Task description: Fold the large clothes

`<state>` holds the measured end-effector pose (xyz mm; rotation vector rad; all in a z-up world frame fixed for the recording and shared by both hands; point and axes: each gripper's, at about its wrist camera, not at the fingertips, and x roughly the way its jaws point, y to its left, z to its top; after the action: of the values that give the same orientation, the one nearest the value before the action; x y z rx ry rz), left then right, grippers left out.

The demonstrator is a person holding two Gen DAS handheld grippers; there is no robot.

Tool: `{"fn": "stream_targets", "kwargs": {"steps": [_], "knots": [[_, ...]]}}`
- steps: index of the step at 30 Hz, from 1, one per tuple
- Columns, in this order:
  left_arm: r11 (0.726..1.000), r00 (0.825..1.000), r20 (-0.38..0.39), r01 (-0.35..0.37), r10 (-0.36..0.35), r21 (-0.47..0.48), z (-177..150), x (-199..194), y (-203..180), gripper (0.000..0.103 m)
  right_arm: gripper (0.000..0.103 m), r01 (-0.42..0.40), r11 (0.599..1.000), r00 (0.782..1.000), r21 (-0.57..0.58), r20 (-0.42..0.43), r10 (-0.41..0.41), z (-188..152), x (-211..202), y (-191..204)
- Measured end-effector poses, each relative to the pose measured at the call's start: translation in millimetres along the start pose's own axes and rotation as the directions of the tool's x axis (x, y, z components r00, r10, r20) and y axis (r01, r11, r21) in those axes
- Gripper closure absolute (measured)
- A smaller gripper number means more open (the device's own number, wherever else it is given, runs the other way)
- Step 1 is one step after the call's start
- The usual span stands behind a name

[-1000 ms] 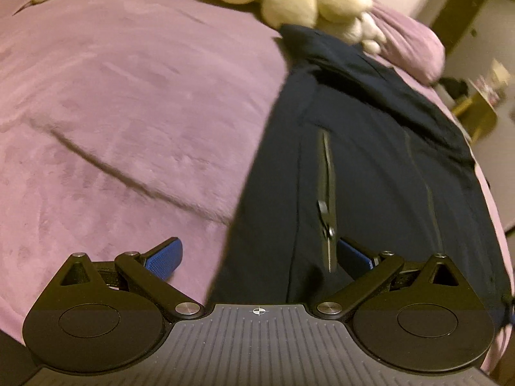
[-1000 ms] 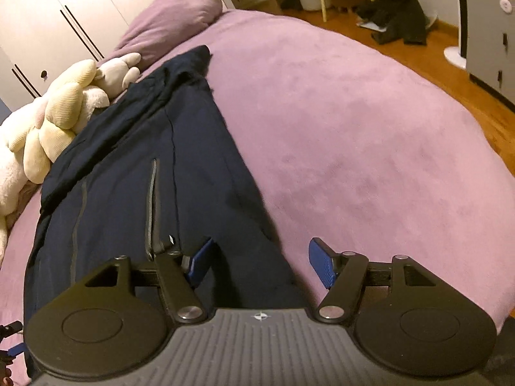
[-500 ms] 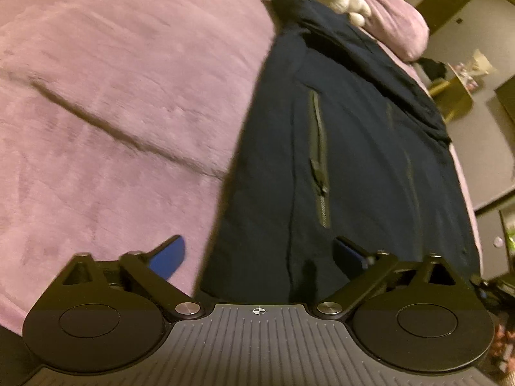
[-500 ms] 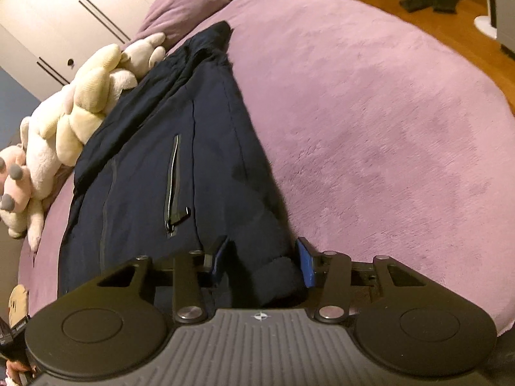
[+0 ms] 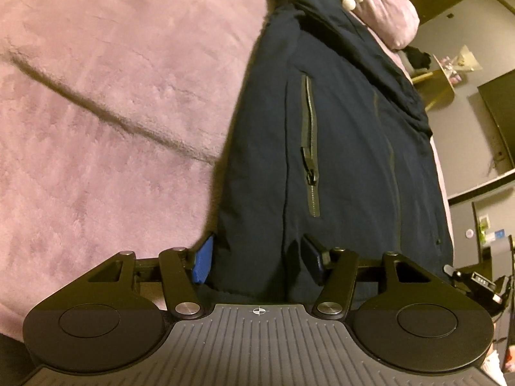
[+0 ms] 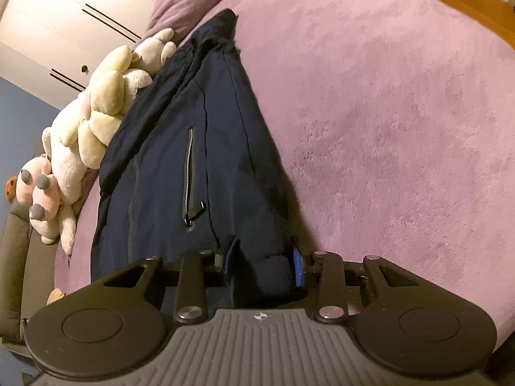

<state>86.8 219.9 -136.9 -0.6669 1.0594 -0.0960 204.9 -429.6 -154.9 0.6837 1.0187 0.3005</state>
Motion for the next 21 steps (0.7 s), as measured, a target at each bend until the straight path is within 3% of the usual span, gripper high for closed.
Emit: {"fn": "stream_targets", "kwargs": {"steps": [3, 4, 6, 7, 10, 12, 15, 18, 21], "knots": [[1.000, 1.000, -0.012, -0.010, 0.010, 0.018, 1.5, 1.5, -4.1, 0.045, 0.065, -0.007, 1.000, 1.000, -0.004, -0.019, 0.007, 2.2, 4.1, 2.5], [1.000, 1.000, -0.013, -0.010, 0.010, 0.019, 2.3, 1.5, -5.2, 0.059, 0.065, -0.008, 1.000, 1.000, -0.009, -0.021, 0.008, 2.2, 4.5, 3.8], [1.000, 1.000, -0.016, -0.002, 0.002, 0.004, 3.8, -0.7, -6.3, 0.075, 0.068, -0.013, 1.000, 1.000, -0.022, -0.022, 0.013, 2.1, 4.6, 8.1], [1.000, 1.000, -0.017, 0.010, -0.010, -0.013, 5.6, -2.5, -7.5, 0.080, 0.076, -0.021, 0.999, 1.000, -0.027, -0.019, 0.020, 2.3, 3.8, 10.2], [0.995, 0.996, 0.023, 0.083, -0.082, -0.048, 14.5, -13.9, -18.1, 0.084, 0.081, -0.080, 0.996, 0.997, -0.033, 0.004, 0.080, 4.4, -1.2, 19.7], [0.981, 0.980, 0.093, 0.181, -0.174, -0.073, 28.2, -27.7, -29.0, 0.085, 0.082, -0.141, 0.990, 0.990, -0.020, 0.028, 0.142, 10.9, -4.2, 30.3], [0.969, 0.952, 0.204, 0.242, -0.227, -0.051, 55.1, -42.8, -49.5, 0.086, 0.082, -0.219, 0.976, 0.972, 0.000, 0.084, 0.218, 28.7, -7.4, 46.9], [0.971, 0.935, 0.284, 0.235, -0.211, -0.054, 87.0, -43.8, -62.3, 0.086, 0.082, -0.273, 0.961, 0.951, 0.030, 0.161, 0.265, 57.0, -3.4, 66.8], [0.966, 0.924, 0.354, 0.208, -0.142, -0.156, 121.6, -28.9, -57.9, 0.086, 0.082, -0.258, 0.965, 0.943, 0.043, 0.230, 0.242, 85.6, 8.8, 86.9]]}}
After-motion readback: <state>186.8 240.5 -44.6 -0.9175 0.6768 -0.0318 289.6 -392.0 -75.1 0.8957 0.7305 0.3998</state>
